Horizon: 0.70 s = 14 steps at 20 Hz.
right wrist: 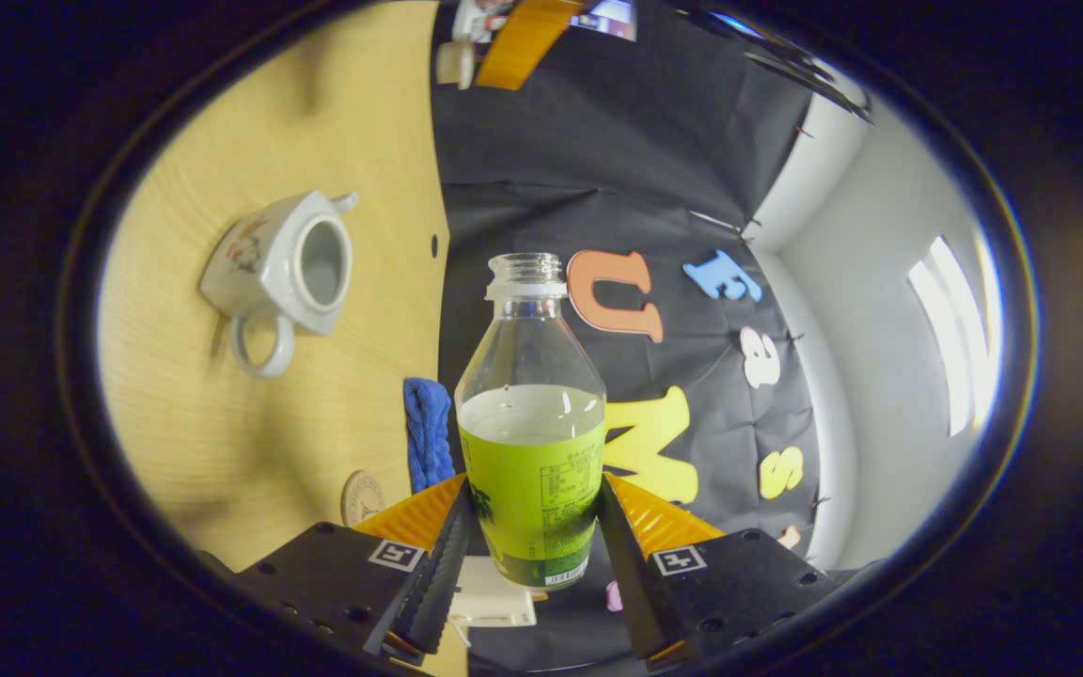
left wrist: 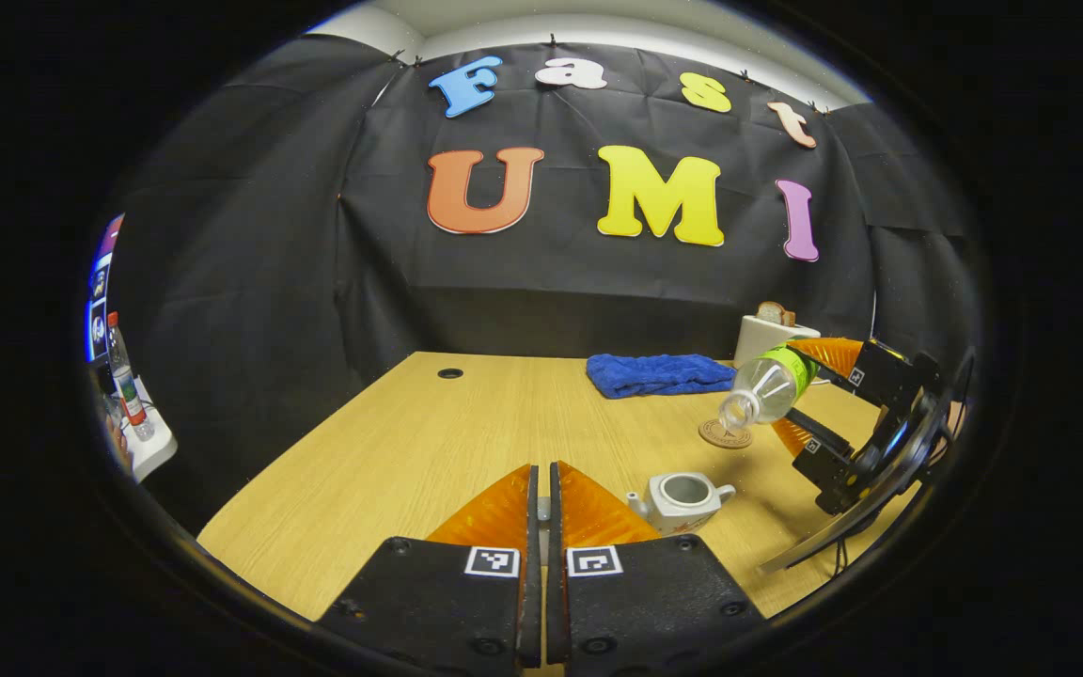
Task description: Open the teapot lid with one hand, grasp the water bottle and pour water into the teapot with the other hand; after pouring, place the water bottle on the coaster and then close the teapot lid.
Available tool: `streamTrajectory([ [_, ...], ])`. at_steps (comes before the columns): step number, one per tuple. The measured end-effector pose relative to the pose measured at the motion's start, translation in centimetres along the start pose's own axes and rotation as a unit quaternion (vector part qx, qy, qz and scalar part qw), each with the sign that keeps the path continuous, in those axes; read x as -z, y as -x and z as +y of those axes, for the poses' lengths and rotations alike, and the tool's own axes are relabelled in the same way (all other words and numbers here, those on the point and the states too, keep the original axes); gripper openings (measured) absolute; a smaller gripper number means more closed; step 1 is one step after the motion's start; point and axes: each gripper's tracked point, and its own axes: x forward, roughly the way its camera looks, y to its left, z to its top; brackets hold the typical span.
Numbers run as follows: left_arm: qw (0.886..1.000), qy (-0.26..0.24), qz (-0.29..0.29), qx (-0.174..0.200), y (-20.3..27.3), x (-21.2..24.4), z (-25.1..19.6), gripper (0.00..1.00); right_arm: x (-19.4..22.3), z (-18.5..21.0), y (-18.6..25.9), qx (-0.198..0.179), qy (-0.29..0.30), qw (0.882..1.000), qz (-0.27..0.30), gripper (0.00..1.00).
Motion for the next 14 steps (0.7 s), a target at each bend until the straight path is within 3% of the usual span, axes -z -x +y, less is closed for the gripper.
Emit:
streamTrajectory([
  [2, 1.000, -0.003, 0.003, 0.004, -0.3, 0.1, -0.9, 0.05, 1.0, -0.7, -0.7, -0.005, -0.096, 0.995, 0.010, 0.76],
  [4, 1.000, -0.015, 0.004, 0.001, -0.5, 0.2, -1.4, 0.05, 2.3, -0.9, -1.9, -0.016, -0.183, 0.983, 0.018, 0.76],
  [8, 1.000, -0.017, -0.005, 0.000, -1.3, -0.1, -3.0, 0.04, 5.4, 0.1, -3.7, -0.047, -0.326, 0.943, 0.047, 0.73],
  [11, 1.000, 0.004, -0.017, 0.000, -1.8, -0.4, -4.1, 0.05, 6.7, 1.4, -5.0, -0.077, -0.434, 0.895, 0.062, 0.76],
  [13, 1.000, 0.021, -0.020, -0.001, -2.2, -0.5, -4.9, 0.05, 7.6, 1.9, -6.0, -0.091, -0.508, 0.854, 0.075, 0.76],
  [14, 0.999, 0.026, -0.022, -0.002, -2.5, -0.5, -5.3, 0.05, 8.2, 2.2, -6.8, -0.099, -0.550, 0.825, 0.084, 0.76],
])
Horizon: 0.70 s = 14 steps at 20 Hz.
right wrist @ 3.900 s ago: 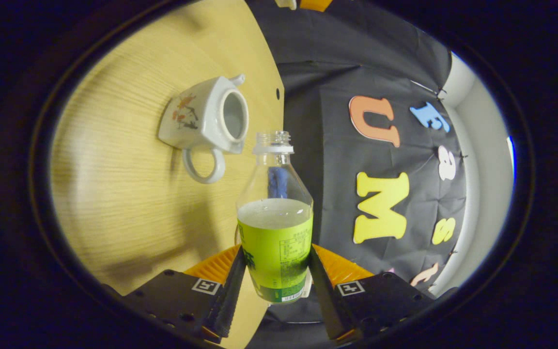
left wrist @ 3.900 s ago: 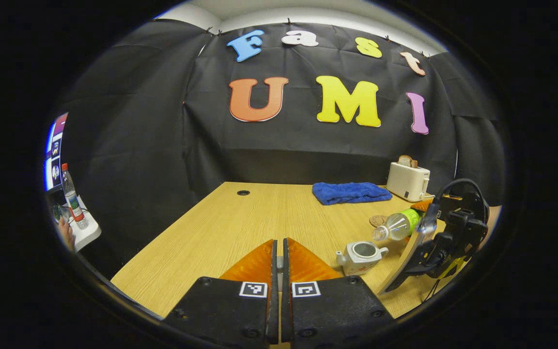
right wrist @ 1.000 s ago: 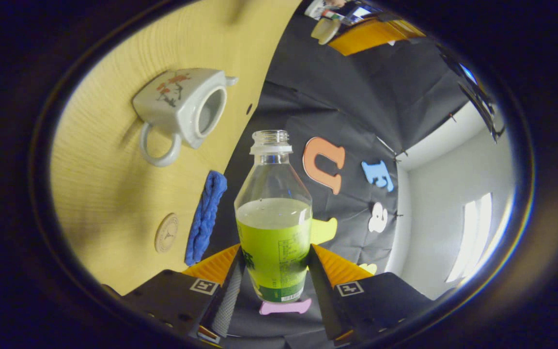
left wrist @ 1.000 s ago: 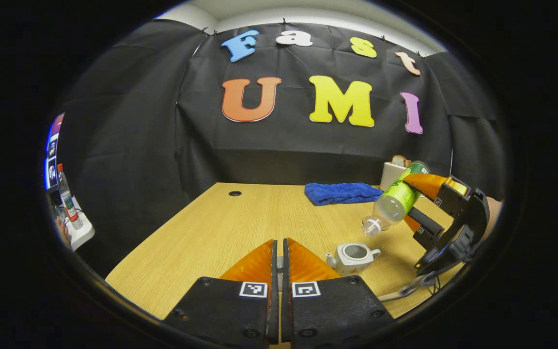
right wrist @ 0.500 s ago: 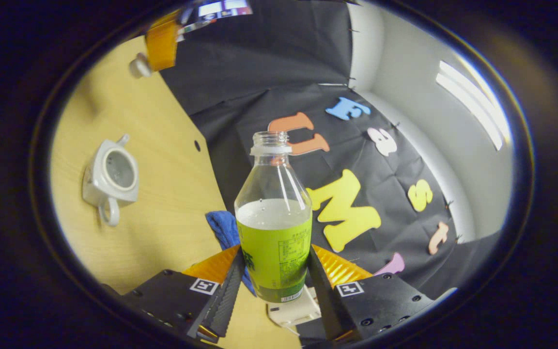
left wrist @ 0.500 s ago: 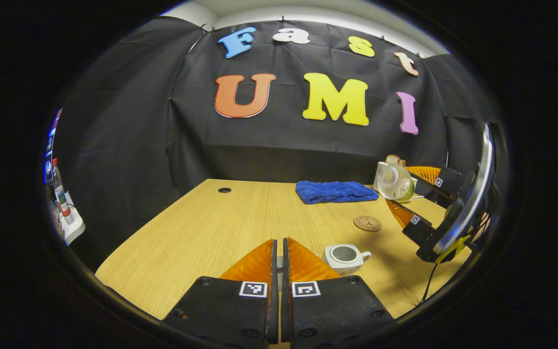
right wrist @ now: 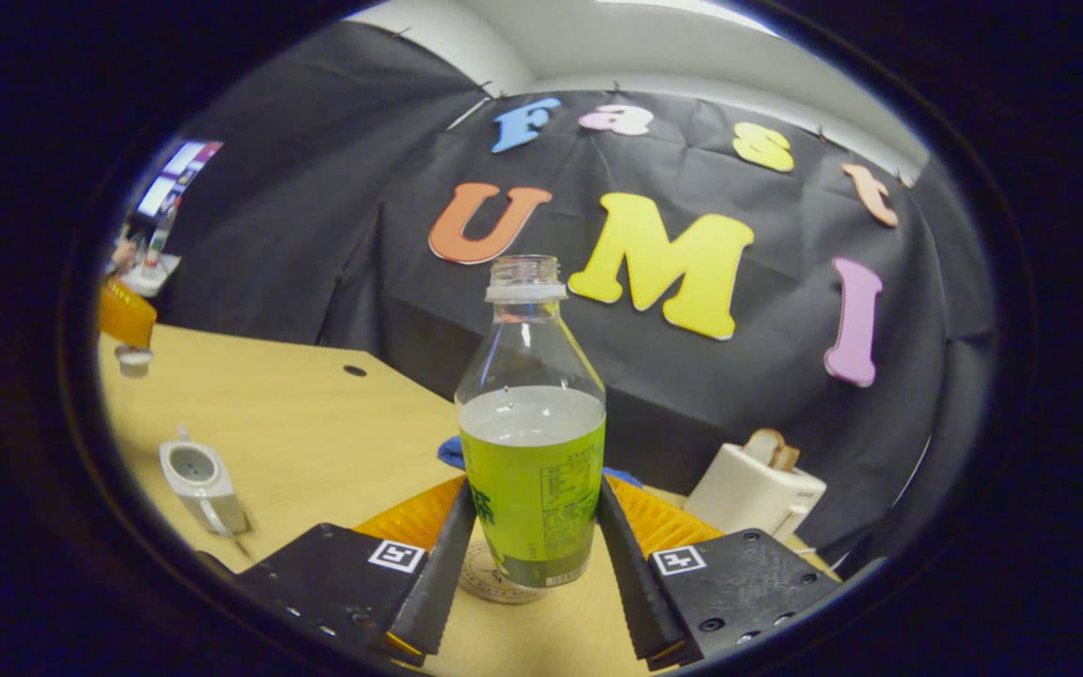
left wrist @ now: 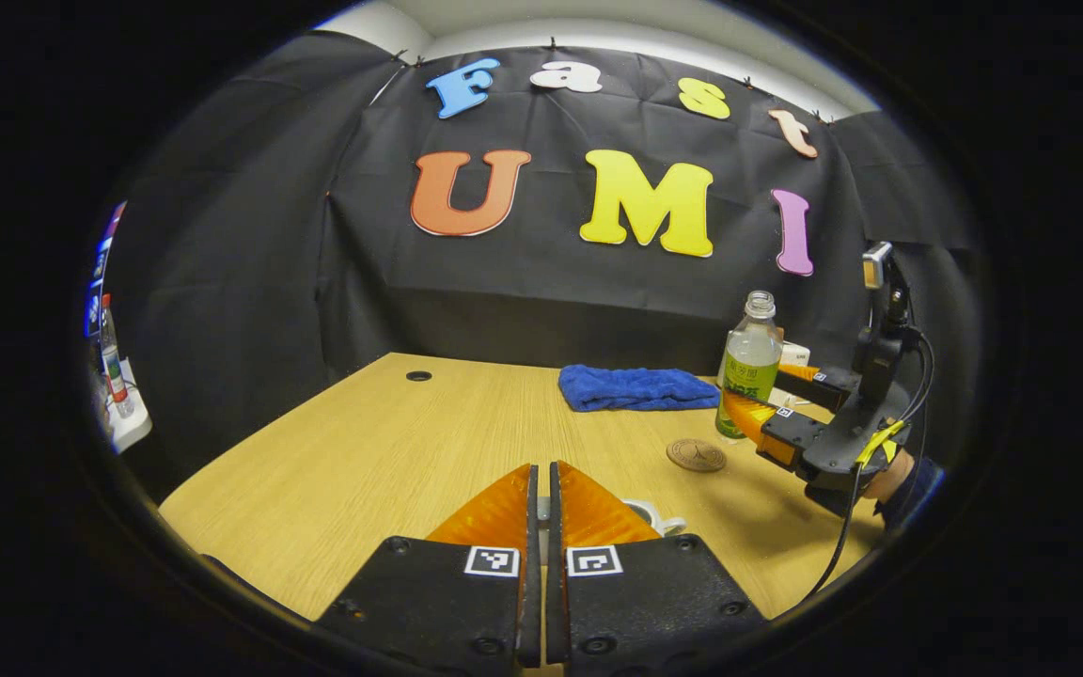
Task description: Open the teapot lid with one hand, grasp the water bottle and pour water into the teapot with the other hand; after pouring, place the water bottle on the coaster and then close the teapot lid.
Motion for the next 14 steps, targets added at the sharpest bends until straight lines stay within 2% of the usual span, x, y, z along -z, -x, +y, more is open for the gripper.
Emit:
streamTrajectory([
  [3, 1.000, -0.005, 0.010, 0.013, -0.5, 0.9, -1.7, 0.05, 1.2, -1.1, -1.3, -0.011, -0.122, 0.992, 0.031, 0.72],
  [5, 0.999, -0.026, 0.020, 0.012, -1.0, 2.0, -2.2, 0.05, 1.9, -1.8, -2.2, -0.009, -0.159, 0.986, 0.054, 0.72],
  [7, 0.999, -0.037, 0.028, 0.010, -1.2, 2.5, -2.6, 0.05, 2.1, -2.2, -2.6, -0.003, -0.151, 0.987, 0.053, 0.73],
  [10, 0.999, -0.037, 0.028, 0.017, -1.5, 2.7, -3.0, 0.05, 2.5, -1.0, -3.0, -0.019, -0.157, 0.986, 0.062, 0.72],
  [14, 0.998, -0.049, 0.025, 0.012, -1.7, 3.0, -2.9, 0.04, 4.2, -0.4, -3.6, 0.000, -0.134, 0.987, 0.086, 0.74],
])
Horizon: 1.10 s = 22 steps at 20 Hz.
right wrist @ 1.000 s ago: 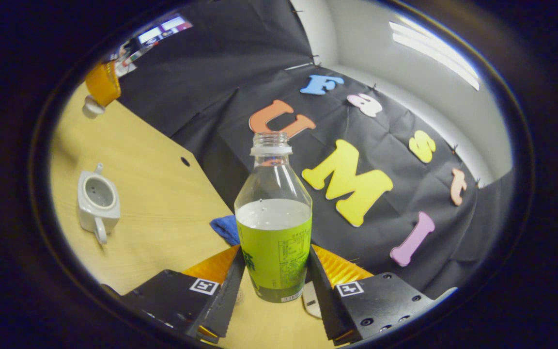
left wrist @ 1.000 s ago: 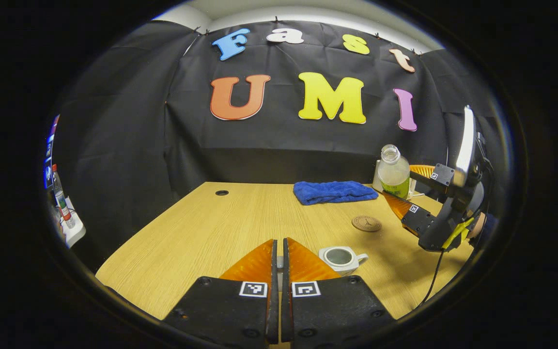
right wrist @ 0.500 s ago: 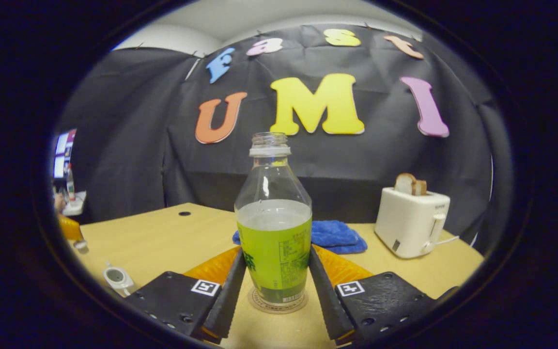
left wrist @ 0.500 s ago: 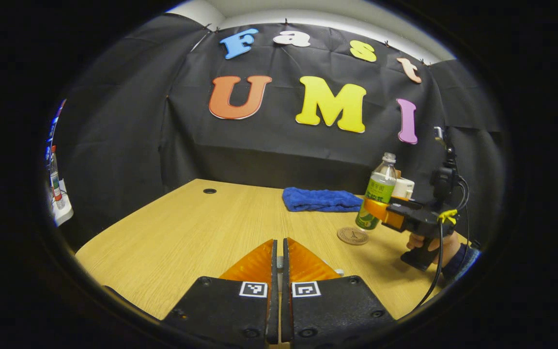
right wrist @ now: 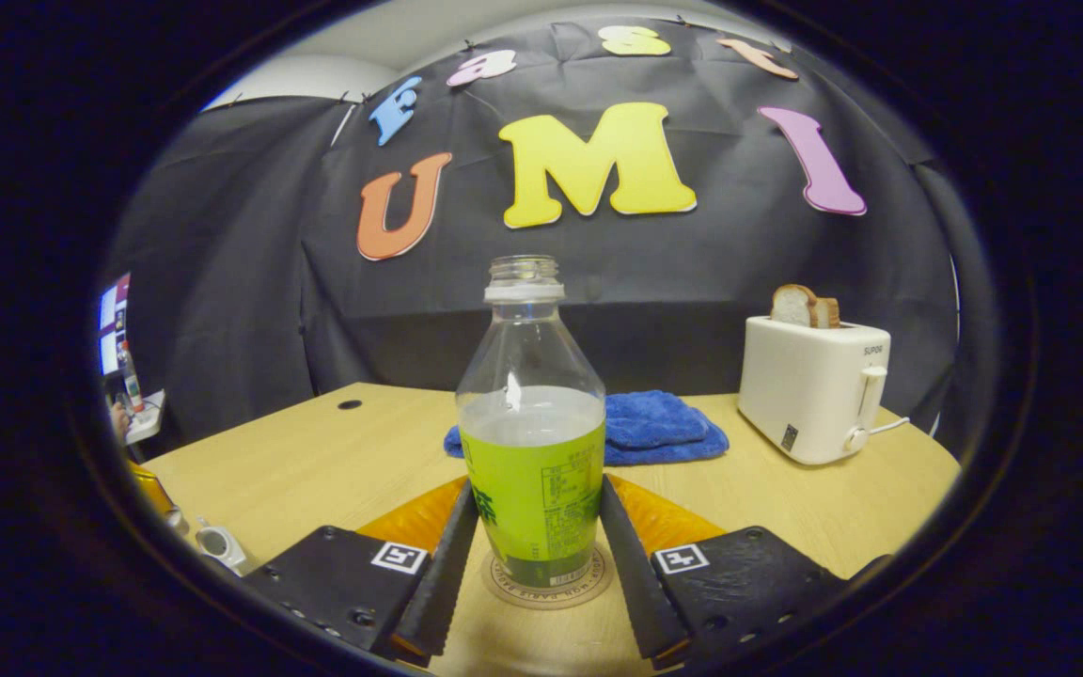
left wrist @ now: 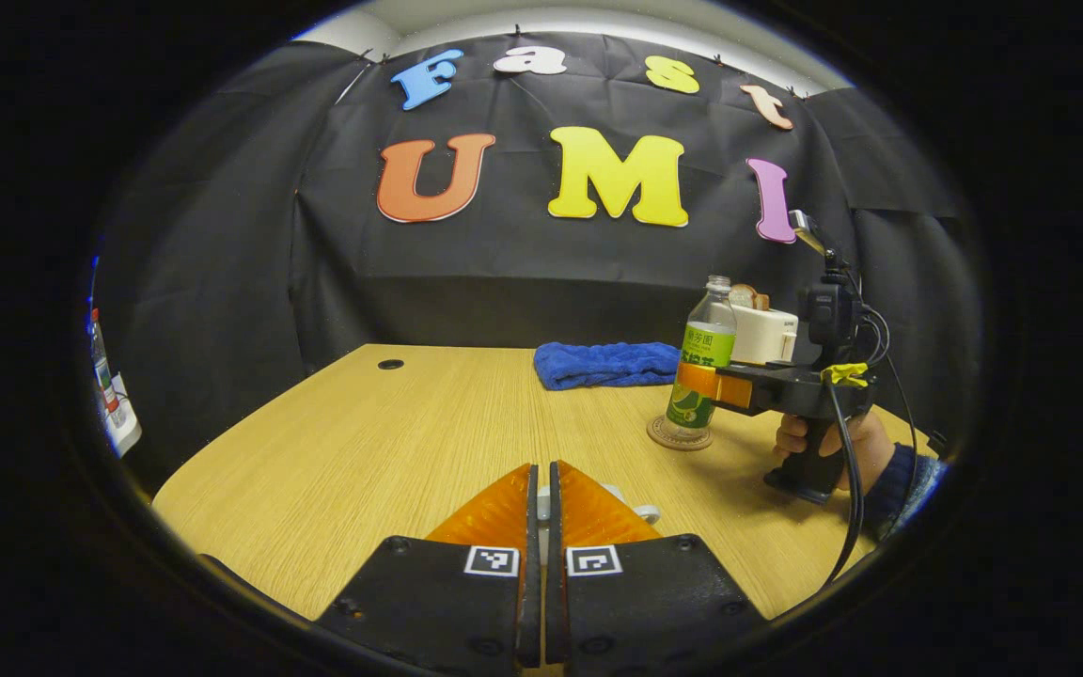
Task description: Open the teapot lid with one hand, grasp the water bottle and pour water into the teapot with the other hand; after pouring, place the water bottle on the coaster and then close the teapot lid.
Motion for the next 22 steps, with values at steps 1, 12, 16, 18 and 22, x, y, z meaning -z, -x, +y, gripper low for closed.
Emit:
streamTrajectory([
  [1, 1.000, -0.001, 0.001, -0.004, 0.0, 0.0, 0.3, 0.04, -0.1, 0.0, 0.0, 0.000, 0.004, 1.000, -0.004, 0.74],
  [12, 0.999, 0.035, -0.016, 0.020, -0.8, -0.1, -0.7, 0.05, 1.3, -0.9, 6.5, -0.016, -0.021, 0.999, 0.021, 0.96],
  [16, 0.998, 0.036, -0.043, 0.029, -1.4, -1.0, -1.8, 0.05, 2.1, -1.2, 11.2, -0.004, -0.021, 1.000, 0.014, 0.96],
  [18, 0.998, 0.031, -0.043, 0.021, -1.9, -1.0, -1.7, 0.05, 2.1, -1.3, 13.4, 0.001, -0.012, 1.000, -0.004, 0.97],
  [22, 0.999, 0.029, -0.040, 0.019, -3.3, -0.8, -2.2, 0.05, 1.6, -1.5, 16.7, 0.006, 0.017, 0.999, -0.040, 0.96],
])
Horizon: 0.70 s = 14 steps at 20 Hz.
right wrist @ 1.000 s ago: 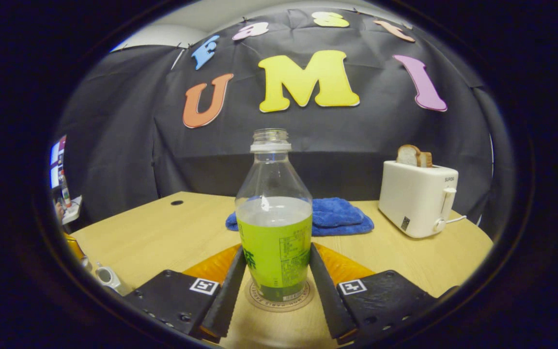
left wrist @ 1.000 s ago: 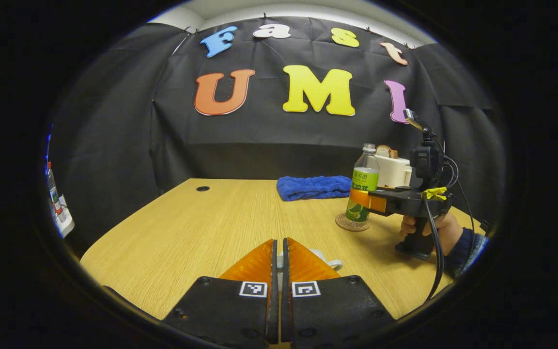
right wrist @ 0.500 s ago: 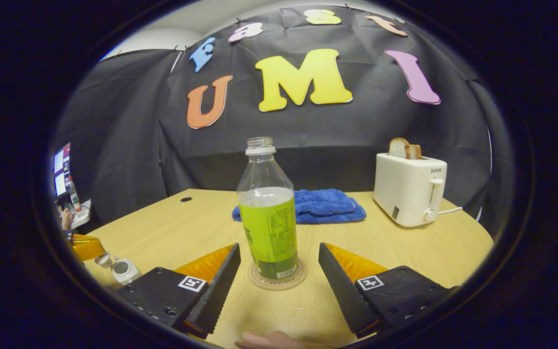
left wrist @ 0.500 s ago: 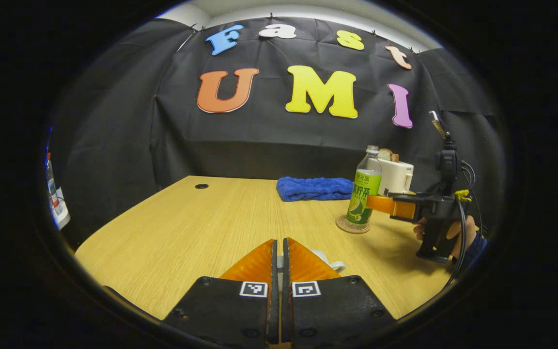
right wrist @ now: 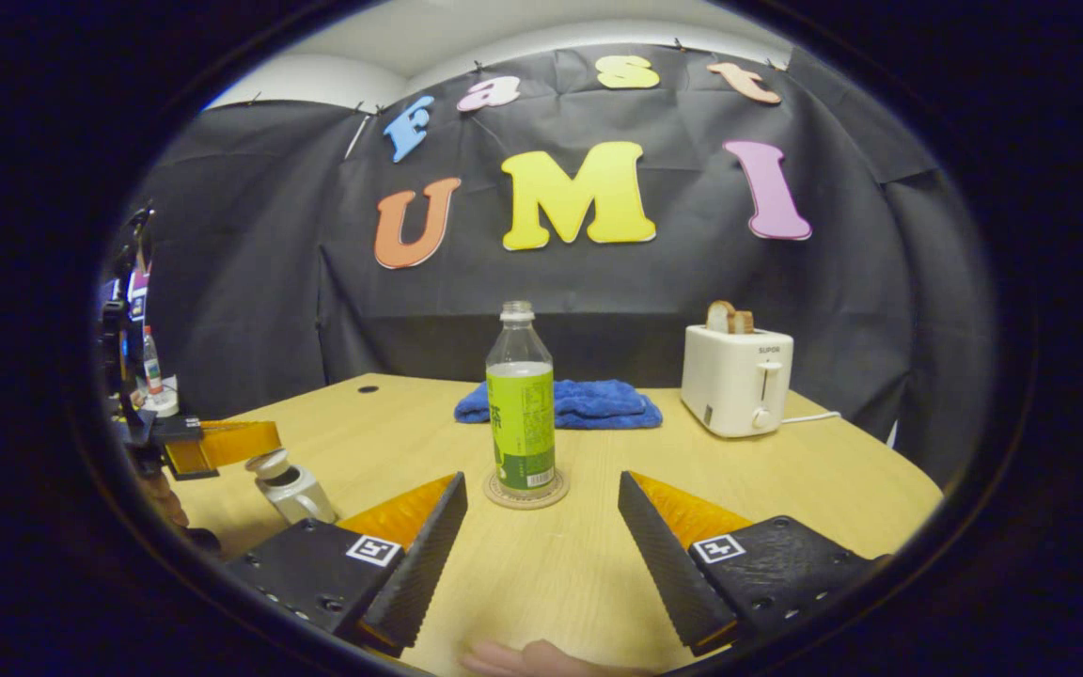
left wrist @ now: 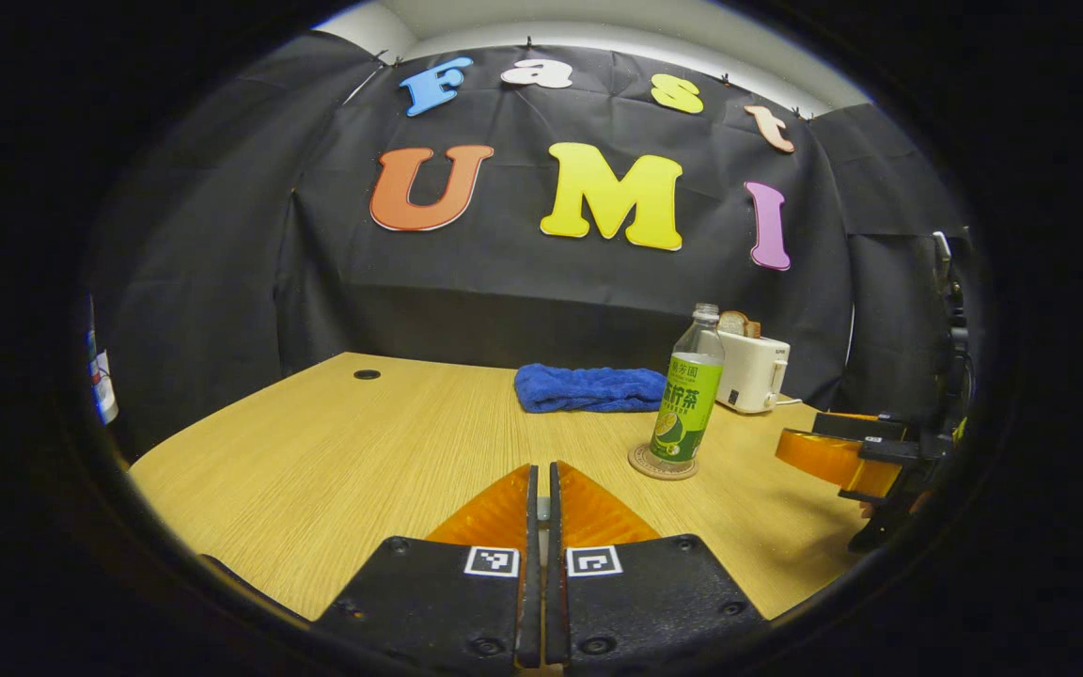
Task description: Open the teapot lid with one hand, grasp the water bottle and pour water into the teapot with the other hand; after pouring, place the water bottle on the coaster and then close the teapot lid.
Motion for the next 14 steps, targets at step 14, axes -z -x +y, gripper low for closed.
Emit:
streamTrajectory([
  [14, 0.997, -0.044, -0.009, -0.064, -2.7, 1.7, -1.4, 0.07, -0.1, -3.2, 4.5, 0.010, -0.035, 0.999, -0.039, 0.96],
])
